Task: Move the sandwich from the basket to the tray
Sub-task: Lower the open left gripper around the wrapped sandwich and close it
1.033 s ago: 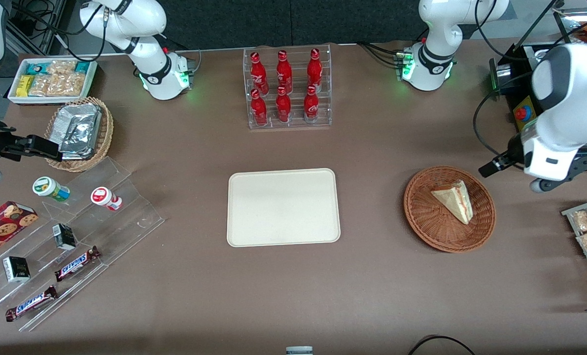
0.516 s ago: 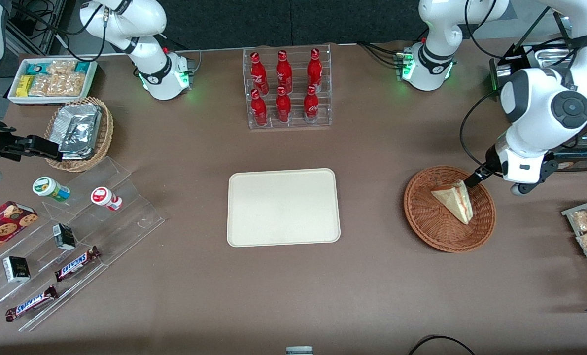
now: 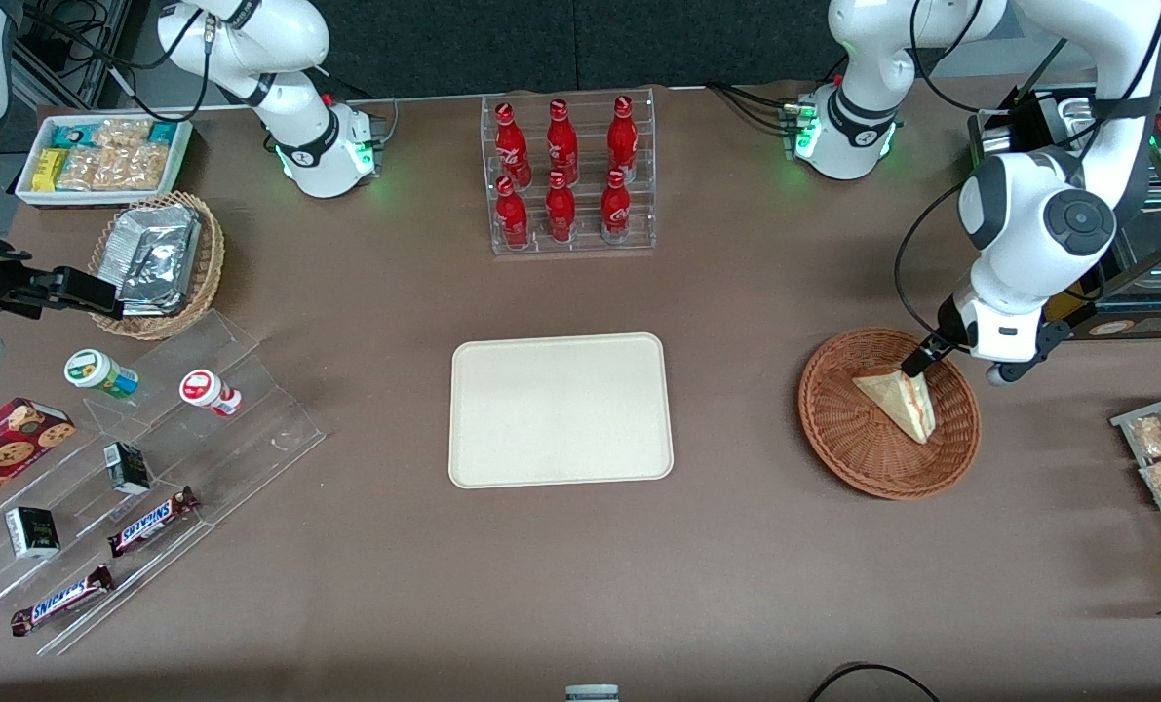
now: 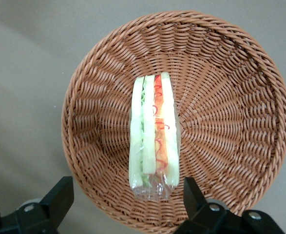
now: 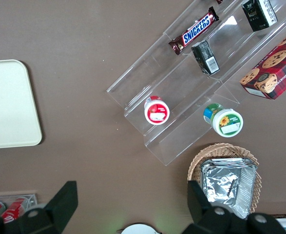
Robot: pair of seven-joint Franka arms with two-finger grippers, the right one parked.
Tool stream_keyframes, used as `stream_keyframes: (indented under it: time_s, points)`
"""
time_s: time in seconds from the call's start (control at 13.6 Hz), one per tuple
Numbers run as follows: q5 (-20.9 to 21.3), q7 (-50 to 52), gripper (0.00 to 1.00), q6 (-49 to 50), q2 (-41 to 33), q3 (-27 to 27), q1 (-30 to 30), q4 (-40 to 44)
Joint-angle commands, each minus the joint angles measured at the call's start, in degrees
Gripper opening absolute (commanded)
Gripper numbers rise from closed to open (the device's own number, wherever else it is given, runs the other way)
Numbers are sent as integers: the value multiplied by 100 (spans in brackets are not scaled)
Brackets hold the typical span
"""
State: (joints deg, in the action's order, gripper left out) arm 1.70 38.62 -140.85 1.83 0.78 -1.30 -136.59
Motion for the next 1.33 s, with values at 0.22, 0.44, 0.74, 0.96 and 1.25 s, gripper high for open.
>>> stream_keyframes:
  time_s: [0.22,0.44,0.74,0.96,1.25]
  points:
    - [-371,119,99,-408,159,1,-63,-26]
    - [-389,137,99,-592,326,-16,-107,-35]
    - [-389,119,99,-724,572,-17,-107,-52]
    - [-381,128,98,-786,713,-17,-204,-61]
    - [-381,137,39,-786,783,-17,-221,-52]
